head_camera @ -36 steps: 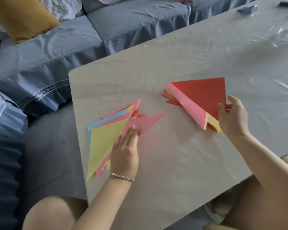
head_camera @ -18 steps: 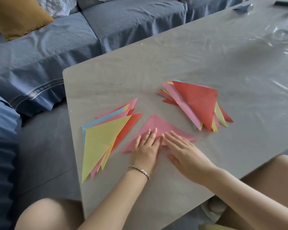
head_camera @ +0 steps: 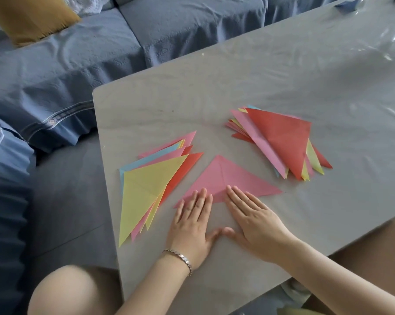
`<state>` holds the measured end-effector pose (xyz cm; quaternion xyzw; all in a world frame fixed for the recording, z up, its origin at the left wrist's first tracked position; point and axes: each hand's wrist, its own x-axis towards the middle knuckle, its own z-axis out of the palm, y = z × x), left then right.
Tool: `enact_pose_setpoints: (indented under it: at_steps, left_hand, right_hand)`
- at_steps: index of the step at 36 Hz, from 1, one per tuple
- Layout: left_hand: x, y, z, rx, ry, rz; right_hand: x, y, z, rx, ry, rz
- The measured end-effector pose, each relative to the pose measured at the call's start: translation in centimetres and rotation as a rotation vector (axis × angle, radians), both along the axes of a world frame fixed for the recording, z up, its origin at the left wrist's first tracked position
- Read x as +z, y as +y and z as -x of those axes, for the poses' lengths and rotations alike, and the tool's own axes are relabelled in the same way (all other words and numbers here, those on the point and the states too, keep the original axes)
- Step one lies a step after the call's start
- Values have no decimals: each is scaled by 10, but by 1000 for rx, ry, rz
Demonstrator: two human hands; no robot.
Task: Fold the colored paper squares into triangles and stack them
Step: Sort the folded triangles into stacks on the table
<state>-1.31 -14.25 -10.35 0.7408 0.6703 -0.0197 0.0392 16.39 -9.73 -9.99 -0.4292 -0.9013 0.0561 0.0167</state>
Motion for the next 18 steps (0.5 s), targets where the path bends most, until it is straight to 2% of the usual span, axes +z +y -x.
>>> enact_pose_setpoints:
  at_steps: [8, 18]
  left_hand:
    - [2, -10, 13, 84, -1, 55]
    - [4, -14, 10, 218, -28, 87]
  right_hand:
    - [5, 1, -33, -99, -116, -7]
    - [9, 3, -73, -276, -136, 23]
